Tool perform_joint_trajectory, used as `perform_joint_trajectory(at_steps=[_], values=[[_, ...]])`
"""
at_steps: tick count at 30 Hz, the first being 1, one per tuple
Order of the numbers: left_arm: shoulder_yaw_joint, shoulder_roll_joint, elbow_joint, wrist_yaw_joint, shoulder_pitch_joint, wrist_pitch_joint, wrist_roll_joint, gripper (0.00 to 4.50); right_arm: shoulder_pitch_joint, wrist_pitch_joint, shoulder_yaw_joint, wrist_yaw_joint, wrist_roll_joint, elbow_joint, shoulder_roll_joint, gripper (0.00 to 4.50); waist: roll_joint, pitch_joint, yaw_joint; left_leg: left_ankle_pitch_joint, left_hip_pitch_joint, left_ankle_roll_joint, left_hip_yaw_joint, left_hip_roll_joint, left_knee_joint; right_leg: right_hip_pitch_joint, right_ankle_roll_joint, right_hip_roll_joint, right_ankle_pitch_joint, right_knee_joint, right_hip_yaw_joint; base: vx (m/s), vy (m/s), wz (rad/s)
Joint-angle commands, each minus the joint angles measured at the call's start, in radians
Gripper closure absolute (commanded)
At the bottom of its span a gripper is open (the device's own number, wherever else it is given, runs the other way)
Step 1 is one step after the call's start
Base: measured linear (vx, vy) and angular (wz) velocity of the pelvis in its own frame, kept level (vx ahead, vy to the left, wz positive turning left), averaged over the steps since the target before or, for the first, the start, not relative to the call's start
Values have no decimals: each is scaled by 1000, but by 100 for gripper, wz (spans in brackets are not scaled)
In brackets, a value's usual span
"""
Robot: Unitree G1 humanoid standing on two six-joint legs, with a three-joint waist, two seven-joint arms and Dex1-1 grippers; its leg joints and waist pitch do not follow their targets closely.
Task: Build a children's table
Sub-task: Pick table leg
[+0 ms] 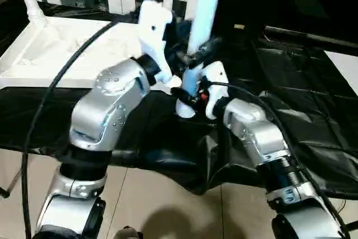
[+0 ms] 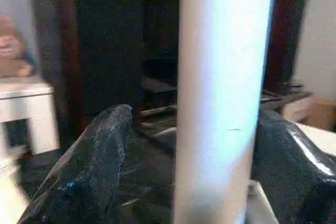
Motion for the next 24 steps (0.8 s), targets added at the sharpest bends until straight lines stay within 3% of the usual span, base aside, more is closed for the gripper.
perform_joint_trajectory(at_steps=[1, 6, 8, 14, 17, 21, 24], values=[[28, -2, 29, 37, -32, -13, 34, 72, 4, -11, -8, 1, -2, -25, -10, 264, 21, -76, -2, -184, 40, -99, -33, 66, -84, 33, -161, -88, -33, -67, 49, 0, 0, 0], [55, -4, 41, 46, -40, -11, 36, 72, 4, -12, -9, 4, -2, -25, -8, 264, 19, -76, 0, -157, 39, -84, -31, 65, -81, 35, -179, -89, -4, -65, 49, 0, 0, 0], [60, 1, 43, 47, -42, -16, 33, 72, 1, -11, -9, 7, -2, -23, -9, 264, 15, -76, 0, -162, 40, -81, -30, 66, -81, 35, -182, -90, -11, -66, 49, 0, 0, 0], [84, -24, 2, 33, -39, -7, -14, 72, -9, -16, -13, 8, -3, -11, -11, 264, 15, -74, 2, -176, 40, -82, -30, 67, -82, 34, -184, -93, -50, -68, 49, 0, 0, 0], [102, -35, -23, 13, -32, 19, -62, 72, -14, -23, -23, 4, 1, -5, -9, 264, 15, -74, 2, -175, 39, -81, -29, 66, -81, 33, -187, -93, -47, -68, 50, 0, 0, 0], [150, -62, -98, -34, -4, 84, -214, 72, -18, -28, -60, -5, 34, -2, 9, 264, 15, -74, 3, -175, 39, -82, -28, 66, -81, 33, -195, -92, -46, -66, 49, 0, 0, 0], [188, -67, -136, -38, 9, 121, -292, 72, -22, -12, -115, -6, 99, -9, 31, 264, 17, -73, 0, -189, 39, -78, -27, 65, -81, 32, -195, -89, -46, -66, 50, 0, 0, 0]])
